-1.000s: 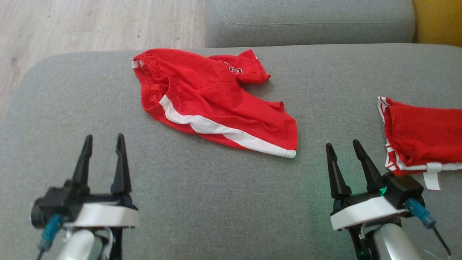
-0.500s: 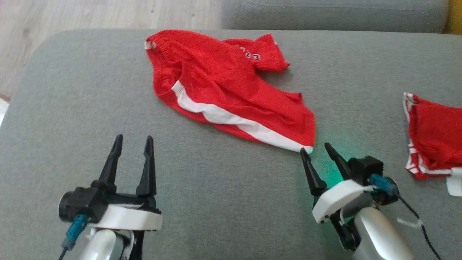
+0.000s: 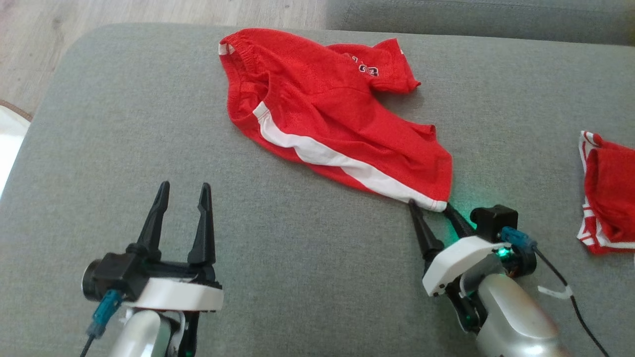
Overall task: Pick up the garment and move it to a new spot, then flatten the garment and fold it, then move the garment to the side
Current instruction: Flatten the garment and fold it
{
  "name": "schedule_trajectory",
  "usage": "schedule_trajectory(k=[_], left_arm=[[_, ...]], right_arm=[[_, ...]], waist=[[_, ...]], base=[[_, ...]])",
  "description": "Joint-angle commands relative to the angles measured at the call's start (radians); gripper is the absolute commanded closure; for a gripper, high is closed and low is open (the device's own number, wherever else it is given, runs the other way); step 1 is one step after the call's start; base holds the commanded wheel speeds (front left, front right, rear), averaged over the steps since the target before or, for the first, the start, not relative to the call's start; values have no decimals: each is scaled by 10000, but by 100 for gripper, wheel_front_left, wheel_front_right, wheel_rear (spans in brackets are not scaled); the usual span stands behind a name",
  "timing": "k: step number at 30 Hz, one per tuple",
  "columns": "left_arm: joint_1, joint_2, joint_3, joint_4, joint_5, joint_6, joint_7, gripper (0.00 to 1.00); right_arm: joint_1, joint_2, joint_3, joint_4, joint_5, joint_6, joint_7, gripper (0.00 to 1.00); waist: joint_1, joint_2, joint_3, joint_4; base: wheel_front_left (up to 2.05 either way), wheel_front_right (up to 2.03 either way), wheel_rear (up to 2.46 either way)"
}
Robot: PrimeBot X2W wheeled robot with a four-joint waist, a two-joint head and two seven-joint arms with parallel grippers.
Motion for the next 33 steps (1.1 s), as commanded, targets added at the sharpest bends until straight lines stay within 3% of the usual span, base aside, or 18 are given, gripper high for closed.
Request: schedule_trajectory(k=[1, 2, 6, 12, 20, 25, 26, 27, 33], left_arm=[[-443, 38, 484, -249, 88, -64, -95, 0], [-435, 1, 529, -225, 123, -98, -95, 0], [-365, -111, 729, -154, 258, -210, -95, 0], [-274, -227, 991, -94, 412, -395, -95, 0], [28, -363, 1081, 87, 547, -602, -95, 0], [100, -402, 960, 290, 559, -737, -95, 0], [84, -394, 920, 346, 556, -764, -95, 0], [52, -386, 871, 410, 554, -794, -91, 0], [-280, -360, 630, 601, 454, -939, 57, 0]], right_arm=[[-297, 20, 263, -152, 52, 67, -187, 77], [-347, 20, 320, -106, 63, 67, -260, 100], [-494, 20, 362, 69, -51, 67, -466, 100], [-256, -142, -536, 67, -816, 67, -682, 100], [916, -868, -1320, -631, -1934, 67, -719, 100], [1555, -857, -1777, -1157, -2161, 67, -547, 100], [1598, -793, -1866, -1319, -2187, 67, -564, 26], [1621, -689, -1940, -1489, -2143, 67, -580, 0], [1562, -260, -1911, -2859, -2011, 67, -697, 0]], waist=[[-1, 0, -15, -30], [-1, 0, -27, -50], [-1, 0, -121, -207], [-1, 0, -412, -533], [-1, 0, -998, -1102], [-1, 0, -1128, -1390], [-1, 0, -1112, -1453], [-1, 0, -1092, -1496], [-1, 0, -825, -1799]], base=[[0, 0, 0], [0, 0, 0], [0, 0, 0], [0, 0, 0], [0, 0, 0], [0, 0, 0], [0, 0, 0], [0, 0, 0], [0, 0, 0]])
